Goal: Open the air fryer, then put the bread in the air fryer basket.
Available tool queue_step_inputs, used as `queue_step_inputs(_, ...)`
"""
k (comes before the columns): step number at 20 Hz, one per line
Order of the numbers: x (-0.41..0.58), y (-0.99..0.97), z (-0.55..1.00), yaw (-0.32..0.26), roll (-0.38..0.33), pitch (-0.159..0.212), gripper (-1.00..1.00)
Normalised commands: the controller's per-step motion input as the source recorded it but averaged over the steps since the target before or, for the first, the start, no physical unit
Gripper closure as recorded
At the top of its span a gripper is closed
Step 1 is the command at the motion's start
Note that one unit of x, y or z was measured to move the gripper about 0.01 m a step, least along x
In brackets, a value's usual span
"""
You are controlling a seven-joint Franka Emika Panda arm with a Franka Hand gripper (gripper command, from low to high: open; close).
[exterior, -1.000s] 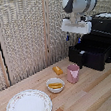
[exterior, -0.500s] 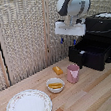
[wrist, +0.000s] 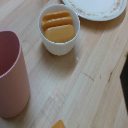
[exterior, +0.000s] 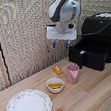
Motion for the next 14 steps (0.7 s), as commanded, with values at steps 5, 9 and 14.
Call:
queue_step_inputs(5,0.228,0.16,-0.23,0.219,-0.185,0.034,-1.0)
queue_step_inputs(9,0.241,0.1,-0.25,0.224,-0.2,0.073,-1.0)
queue_step_inputs(14,0.143,0.04,-0.2,0.24,-0.181,0.077,-1.0)
